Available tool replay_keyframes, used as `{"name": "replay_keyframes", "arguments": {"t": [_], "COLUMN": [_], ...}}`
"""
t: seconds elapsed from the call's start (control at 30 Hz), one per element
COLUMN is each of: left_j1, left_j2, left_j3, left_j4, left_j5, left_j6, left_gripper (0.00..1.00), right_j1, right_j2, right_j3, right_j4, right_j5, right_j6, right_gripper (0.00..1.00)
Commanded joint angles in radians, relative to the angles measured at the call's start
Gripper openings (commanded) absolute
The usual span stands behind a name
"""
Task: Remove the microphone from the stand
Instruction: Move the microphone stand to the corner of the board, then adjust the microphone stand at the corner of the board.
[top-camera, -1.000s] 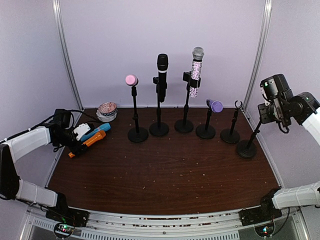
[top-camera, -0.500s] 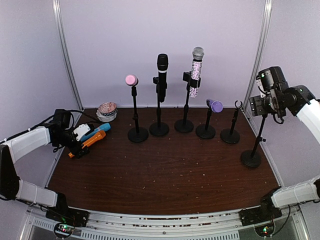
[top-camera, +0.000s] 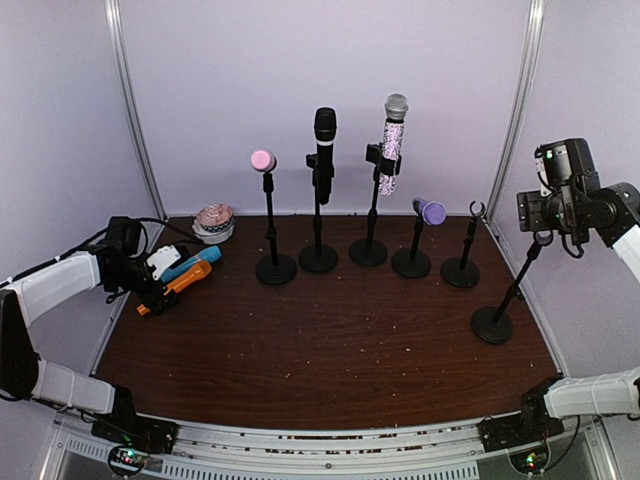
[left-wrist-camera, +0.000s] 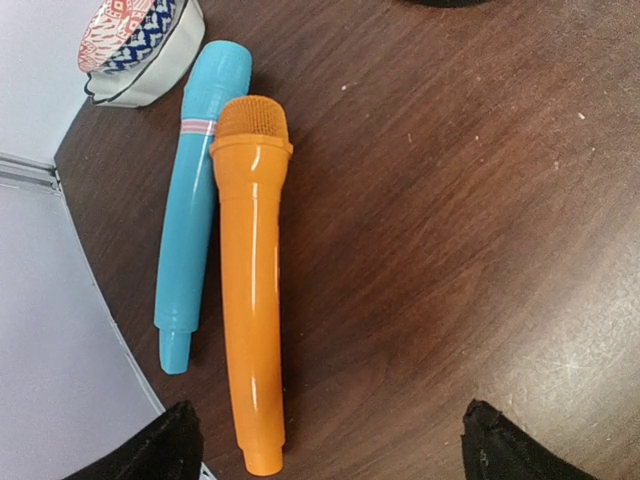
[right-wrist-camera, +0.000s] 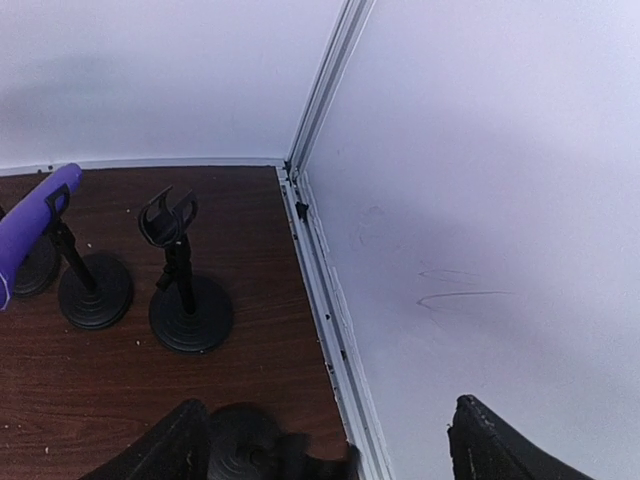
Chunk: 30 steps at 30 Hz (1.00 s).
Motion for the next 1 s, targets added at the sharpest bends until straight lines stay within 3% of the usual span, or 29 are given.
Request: {"name": "replay_keyframes", "arguments": {"t": [0.0,0.27,0.4,0.53,0.73,0.97], "left_j1": [0.005,0.005,0.005,0.005,0.005,0.006], "left_j2": [-0.013,-0.007,-0.003,0.001,0.007,0.001], "left_j3": [0.026,0.03,0.035,0.034,0.034,0.024], "left_j4": [0.002,0.0,-0.005,-0.005,-0.002,0.002], "left_j5": [0.02,0.027,0.029,0.034,0.039,0.041], "left_j6": [-0.014,-0.022,-0.025,-0.026,-0.022,-0.021], "left_gripper": [0.92,0.91,0.91,0.91,0.91,0.91], "right_j1": [-0.006,-0.007,-0.006,-0.006,-0.008,-0.018], "right_j2": [-0.04,-0.084,-0.084,-0.108,-0.134,-0.06], "right_j3": [0.012,-0.017,-0.072,-0.209,-0.401,-0.481], "right_j4": [0.017,0.023,-0.002,0.0,0.071,0.175], "right_j5": [-0.003,-0.095,-0.117,-0.105,-0.058,-0.041], "right_j6": [0.04,0.083,0.132,0.208,0.284,0.31], "right_gripper": [0.82,0.72,0.82,0.99,1.0,0.96]}}
